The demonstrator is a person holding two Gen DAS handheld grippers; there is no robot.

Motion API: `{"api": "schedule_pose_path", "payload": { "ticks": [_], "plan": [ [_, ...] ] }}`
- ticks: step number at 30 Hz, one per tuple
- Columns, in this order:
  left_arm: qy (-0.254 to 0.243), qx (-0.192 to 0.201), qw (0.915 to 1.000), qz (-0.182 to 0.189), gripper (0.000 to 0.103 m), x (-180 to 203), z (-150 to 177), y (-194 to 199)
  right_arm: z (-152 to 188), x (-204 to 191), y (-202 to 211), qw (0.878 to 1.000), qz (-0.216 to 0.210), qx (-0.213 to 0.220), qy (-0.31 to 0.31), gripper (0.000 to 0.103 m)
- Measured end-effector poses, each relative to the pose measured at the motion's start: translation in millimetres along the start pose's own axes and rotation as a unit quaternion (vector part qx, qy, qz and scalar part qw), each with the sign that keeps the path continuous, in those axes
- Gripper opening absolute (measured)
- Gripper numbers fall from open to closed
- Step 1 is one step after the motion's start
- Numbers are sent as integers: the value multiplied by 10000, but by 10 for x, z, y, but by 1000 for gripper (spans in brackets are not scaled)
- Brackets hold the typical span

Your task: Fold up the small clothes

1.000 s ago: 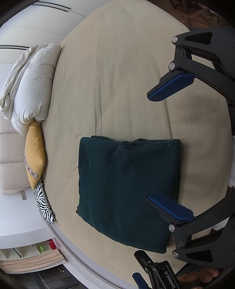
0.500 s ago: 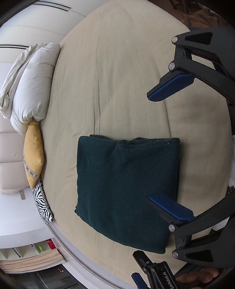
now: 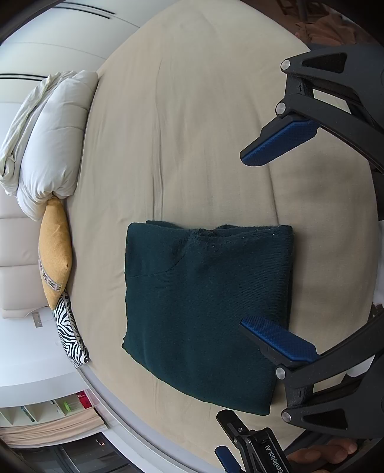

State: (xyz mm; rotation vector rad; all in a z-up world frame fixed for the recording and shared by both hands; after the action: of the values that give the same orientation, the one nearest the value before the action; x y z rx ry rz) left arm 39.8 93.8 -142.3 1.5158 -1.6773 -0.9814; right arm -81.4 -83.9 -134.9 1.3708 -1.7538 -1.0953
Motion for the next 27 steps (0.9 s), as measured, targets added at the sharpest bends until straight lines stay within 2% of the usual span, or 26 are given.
{"api": "schedule_pose_path", "payload": {
  "ticks": [27],
  "plan": [
    [5,-6,10000,-5,103,-4,-3,4,30,-21,-17,10000,-2,-18,-19,103]
  ]
}}
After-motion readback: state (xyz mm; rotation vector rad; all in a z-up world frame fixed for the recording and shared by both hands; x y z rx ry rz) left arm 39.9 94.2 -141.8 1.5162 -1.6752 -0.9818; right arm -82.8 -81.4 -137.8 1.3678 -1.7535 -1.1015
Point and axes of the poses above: each gripper's, at about its wrist camera, not at the fingertips, and y roughly against the way its jaws point, x to its right, z to its underside, the point moved 9 cm from there along -y, roughly the way its jaws point, and after that the axes turned 10 degrees about -x, right-handed, at the moved point
